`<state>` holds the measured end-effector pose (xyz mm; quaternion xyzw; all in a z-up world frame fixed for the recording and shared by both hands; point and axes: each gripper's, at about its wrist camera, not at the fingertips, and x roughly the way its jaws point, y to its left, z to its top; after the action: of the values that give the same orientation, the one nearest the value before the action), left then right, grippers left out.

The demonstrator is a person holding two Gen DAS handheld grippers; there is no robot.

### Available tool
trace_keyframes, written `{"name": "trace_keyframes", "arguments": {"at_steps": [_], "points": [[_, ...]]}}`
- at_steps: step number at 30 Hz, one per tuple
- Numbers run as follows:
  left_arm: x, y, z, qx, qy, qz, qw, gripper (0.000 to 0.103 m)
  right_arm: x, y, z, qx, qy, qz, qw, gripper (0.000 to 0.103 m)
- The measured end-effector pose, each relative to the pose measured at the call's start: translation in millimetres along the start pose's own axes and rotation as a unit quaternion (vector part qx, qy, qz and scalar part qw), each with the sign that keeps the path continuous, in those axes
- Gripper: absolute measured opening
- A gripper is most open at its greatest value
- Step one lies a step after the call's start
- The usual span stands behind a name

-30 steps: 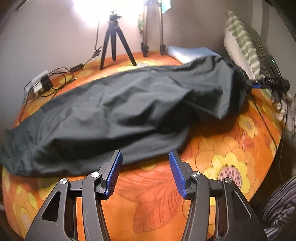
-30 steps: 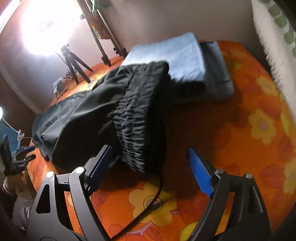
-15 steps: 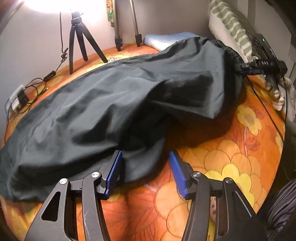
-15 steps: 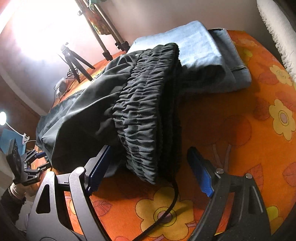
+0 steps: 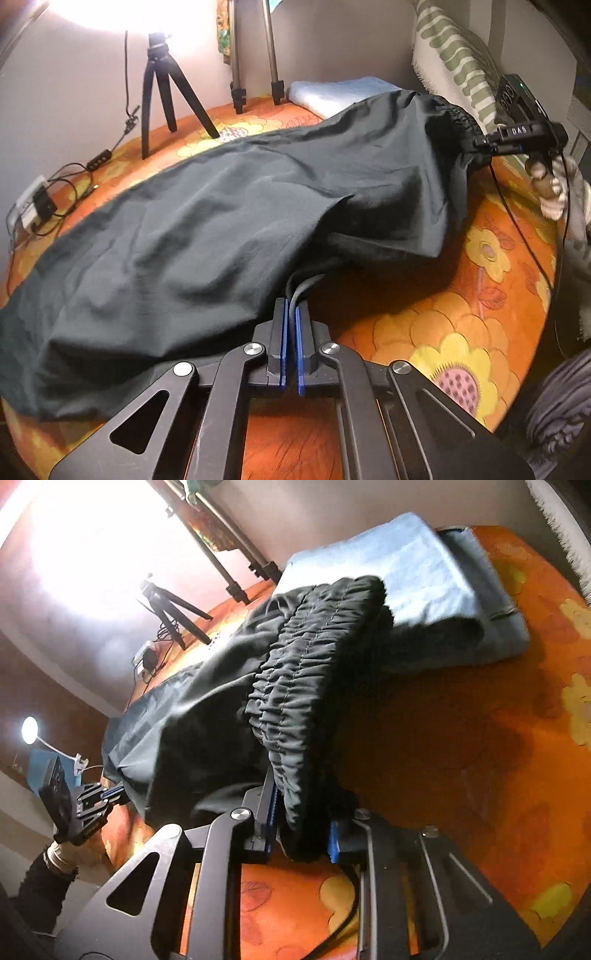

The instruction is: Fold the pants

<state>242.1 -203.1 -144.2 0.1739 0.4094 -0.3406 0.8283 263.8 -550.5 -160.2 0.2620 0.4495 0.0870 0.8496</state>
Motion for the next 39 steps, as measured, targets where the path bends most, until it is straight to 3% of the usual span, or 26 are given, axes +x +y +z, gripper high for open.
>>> {"name": "trace_keyframes", "arguments": {"at_steps": [6,15,21,23,26,30,34,39], "points": [[-33,2,-2,0.003,-0.014,-0.005,0.9999,0.002,-45,27,5,-0.016,0.015,-0.02,1.0,0.019],[-68,-33,-19,0.042,-0.018,-0.04,0.9982,0.002,-116,50,-34,-0.036,0.012,-0.063,0.997,0.018],[-45,-41,-28,0.041,0.017,-0.05,0.9978,0.003,-85,20,-53,-0.037,0.03,-0.135,0.99,0.018],[-49,-41,-28,0.047,0.016,-0.047,0.9977,0.015,-68,7,-57,-0.028,0.048,-0.145,0.988,0.019],[-62,-27,-29,0.035,0.004,-0.049,0.9982,0.026,-63,0,-59,-0.039,0.053,-0.181,0.981,0.034],[-77,16,-22,-0.018,-0.019,-0.024,0.9994,0.03,-94,-7,-49,-0.042,0.02,-0.211,0.976,0.039],[-74,56,-8,-0.052,-0.038,0.021,0.9977,0.03,-122,14,-31,-0.088,-0.037,-0.198,0.975,0.039],[-49,106,4,-0.097,-0.034,0.061,0.9928,0.03,-91,63,-1,-0.171,-0.037,-0.173,0.969,0.039]]}}
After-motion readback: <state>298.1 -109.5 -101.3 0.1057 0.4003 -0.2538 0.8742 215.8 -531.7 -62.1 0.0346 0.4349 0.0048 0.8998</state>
